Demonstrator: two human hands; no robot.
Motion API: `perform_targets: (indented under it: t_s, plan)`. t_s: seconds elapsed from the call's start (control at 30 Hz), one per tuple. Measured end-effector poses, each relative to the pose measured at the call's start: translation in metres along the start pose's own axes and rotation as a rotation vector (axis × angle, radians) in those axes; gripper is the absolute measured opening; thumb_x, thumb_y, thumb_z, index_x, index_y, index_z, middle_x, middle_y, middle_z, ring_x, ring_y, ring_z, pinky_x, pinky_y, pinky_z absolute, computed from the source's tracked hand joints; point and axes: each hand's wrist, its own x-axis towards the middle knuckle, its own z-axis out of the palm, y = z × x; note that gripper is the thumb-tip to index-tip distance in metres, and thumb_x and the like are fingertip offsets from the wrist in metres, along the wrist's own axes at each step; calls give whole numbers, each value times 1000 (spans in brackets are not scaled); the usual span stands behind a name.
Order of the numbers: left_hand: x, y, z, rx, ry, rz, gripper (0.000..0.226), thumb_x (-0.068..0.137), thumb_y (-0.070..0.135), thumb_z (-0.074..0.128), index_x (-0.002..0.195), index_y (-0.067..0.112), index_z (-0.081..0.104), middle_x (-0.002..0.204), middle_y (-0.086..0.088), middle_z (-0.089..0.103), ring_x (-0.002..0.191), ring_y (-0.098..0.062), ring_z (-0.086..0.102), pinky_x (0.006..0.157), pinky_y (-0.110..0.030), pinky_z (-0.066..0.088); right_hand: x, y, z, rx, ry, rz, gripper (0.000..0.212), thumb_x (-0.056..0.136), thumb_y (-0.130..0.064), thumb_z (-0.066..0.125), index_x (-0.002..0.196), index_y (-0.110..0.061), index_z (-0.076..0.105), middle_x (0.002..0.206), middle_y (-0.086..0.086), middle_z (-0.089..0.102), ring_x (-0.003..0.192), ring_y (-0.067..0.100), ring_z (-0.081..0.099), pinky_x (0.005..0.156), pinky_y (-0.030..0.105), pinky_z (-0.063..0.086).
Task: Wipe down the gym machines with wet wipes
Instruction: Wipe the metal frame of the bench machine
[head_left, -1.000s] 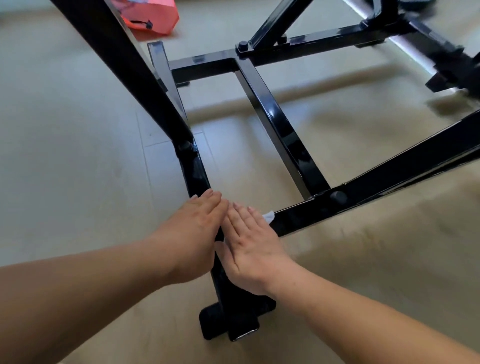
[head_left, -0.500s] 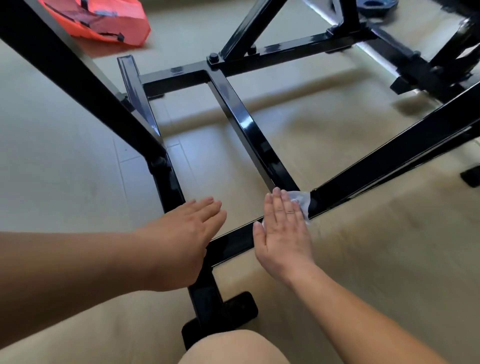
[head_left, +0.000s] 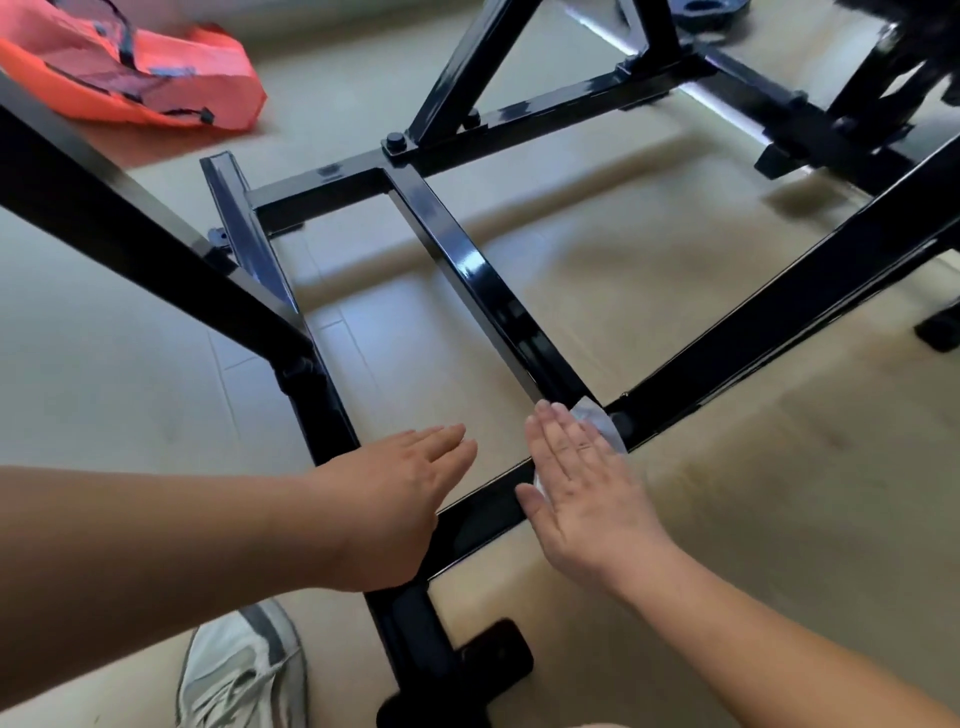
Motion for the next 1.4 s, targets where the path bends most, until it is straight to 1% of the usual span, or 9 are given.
perform_targets:
  t_s: [0.1,0.2,0.3,0.63,0.83,1.03,1.1,1.2,1.4]
  plan:
    - [-3,-4,3,47,48,36,82,101,17,43,163,21,-9,171,3,-14,157,-9,-11,124,-21,-6,-2,-35,7,21,-12,30,73,101,-56,-10,157,-12,-26,163,6,-37,149,20,-39,124,43,-19]
    - [-9,-13,16,78,50,5,84,98,16,45,163,19,-9,172,-1,-13,157,-10,-12,122,-20,-12,-14,-70,26,5,69,-295,72,108,-49,20,163,-5,3,172,15,-1,157,28,-16,125,45,-8]
    - [-14,-15,26,47,23,-2,84,100,17,45,163,21,-11,171,1,-17,156,-10,-15,113,-14,-21,-16,-62,30,-67,35,-491,68,110,-50,18,165,-12,7,172,8,-2,159,21,-10,126,42,-9]
    - [25,14,-15,161,92,108,80,101,22,43,164,20,-6,172,0,-9,158,-12,-9,120,-23,-10,-5,4,21,-72,207,-46,63,111,-43,10,156,-10,40,164,8,36,154,23,29,121,42,18]
    - [10,25,1,-22,102,19,70,106,24,41,164,23,2,172,5,-4,158,-12,2,115,-14,-4,-54,-19,27,215,314,-215,49,112,-32,29,148,-10,54,154,5,52,145,17,46,119,39,41]
    - [17,23,19,-140,47,-53,70,107,25,41,164,25,1,172,9,-5,158,-11,4,119,-16,3,-91,23,-48,810,256,448,51,111,-45,28,136,-17,63,134,-11,62,129,4,55,102,7,37]
    - [31,24,24,-211,57,-94,70,106,25,42,164,25,4,172,9,-2,158,-12,6,121,-20,8,-84,35,-75,868,210,634,50,111,-42,28,106,-10,66,99,-4,67,100,16,61,83,22,44]
    - [46,24,32,-272,54,-117,68,106,23,43,164,24,8,172,10,2,158,-15,11,124,-26,16,-64,38,-101,856,67,766,50,112,-42,22,95,-9,56,93,5,59,88,23,56,78,35,43]
    - [53,18,52,-387,73,-131,70,101,18,48,163,19,17,171,7,15,155,-17,22,122,-23,19,-19,-18,-69,956,109,931,58,113,-35,18,131,4,56,131,22,62,128,38,55,102,37,41]
